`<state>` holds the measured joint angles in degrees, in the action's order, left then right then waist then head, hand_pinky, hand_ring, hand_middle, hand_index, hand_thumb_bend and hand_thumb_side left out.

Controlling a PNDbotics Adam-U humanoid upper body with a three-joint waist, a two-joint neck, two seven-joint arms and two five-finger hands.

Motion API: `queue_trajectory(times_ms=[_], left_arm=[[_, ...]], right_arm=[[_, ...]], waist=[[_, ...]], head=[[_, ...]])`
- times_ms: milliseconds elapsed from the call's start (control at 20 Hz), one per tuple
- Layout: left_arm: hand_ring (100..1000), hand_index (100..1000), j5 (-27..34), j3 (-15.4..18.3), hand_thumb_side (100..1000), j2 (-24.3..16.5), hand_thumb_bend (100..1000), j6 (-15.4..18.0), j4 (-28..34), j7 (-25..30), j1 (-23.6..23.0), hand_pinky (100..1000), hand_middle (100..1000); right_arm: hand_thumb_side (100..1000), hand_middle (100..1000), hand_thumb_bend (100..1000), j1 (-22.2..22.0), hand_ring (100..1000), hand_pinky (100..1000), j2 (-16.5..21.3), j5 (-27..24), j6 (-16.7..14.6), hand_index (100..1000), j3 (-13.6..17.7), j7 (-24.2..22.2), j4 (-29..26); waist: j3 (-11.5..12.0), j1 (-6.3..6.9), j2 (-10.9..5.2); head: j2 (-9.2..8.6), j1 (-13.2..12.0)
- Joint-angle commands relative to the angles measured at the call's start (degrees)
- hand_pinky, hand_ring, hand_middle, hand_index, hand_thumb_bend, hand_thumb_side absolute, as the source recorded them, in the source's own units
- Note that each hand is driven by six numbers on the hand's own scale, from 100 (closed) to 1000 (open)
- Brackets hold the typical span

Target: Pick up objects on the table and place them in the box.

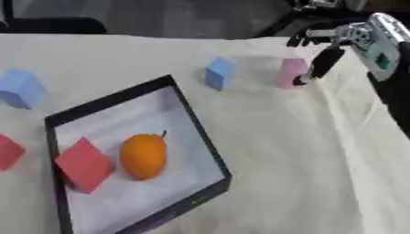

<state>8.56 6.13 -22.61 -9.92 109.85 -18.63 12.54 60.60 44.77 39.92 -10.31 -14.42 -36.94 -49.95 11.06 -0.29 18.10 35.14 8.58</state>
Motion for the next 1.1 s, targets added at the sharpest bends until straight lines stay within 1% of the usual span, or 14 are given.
queue_trajectory(times_ms=[50,400,850,950,1050,1100], left_arm=[[849,895,-0.08,0.11,789,-1.78,515,0.1,1.33,0.14,0.94,917,851],[849,894,-0.18,0.03,791,-1.82,514,0.06,1.59,0.28,1.55,918,851],[849,895,-0.29,-0.08,793,-1.6,513,-0.05,1.62,0.46,1.57,919,851],[849,895,-0.31,-0.06,793,-1.58,513,-0.06,1.62,0.46,1.54,920,851],[849,895,-0.31,-0.04,793,-1.54,512,-0.08,1.6,0.45,1.47,920,851],[849,894,-0.31,-0.03,794,-1.51,512,-0.09,1.59,0.43,1.43,920,851]], right_arm=[[243,883,547,1.51,928,920,0.77,2.08,-0.49,919,1.23,1.17,0.77],[232,879,532,1.7,927,919,0.31,6.46,-0.57,918,3.06,2.58,4.25],[202,874,503,1.94,921,917,0.27,9.38,-0.12,913,4.69,2.07,6.54],[173,845,474,2.04,907,912,0.14,9.6,0.1,902,5.02,2.03,6.87],[123,790,445,2.14,889,908,-0.12,9.28,0.52,876,5.31,2.18,7.25],[100,748,432,2.18,874,904,-0.28,8.84,0.67,852,5.38,2.23,7.38]], waist=[[0.29,-0.55,0.0],[1.28,-0.75,1.31],[1.44,-0.87,1.91],[1.48,-0.84,1.96],[1.47,-0.8,1.98],[1.42,-0.78,1.97]], head=[[-0.96,0.52],[-1.58,0.98],[-1.77,1.17],[-1.85,1.15],[-1.8,1.15],[-1.72,1.07]])
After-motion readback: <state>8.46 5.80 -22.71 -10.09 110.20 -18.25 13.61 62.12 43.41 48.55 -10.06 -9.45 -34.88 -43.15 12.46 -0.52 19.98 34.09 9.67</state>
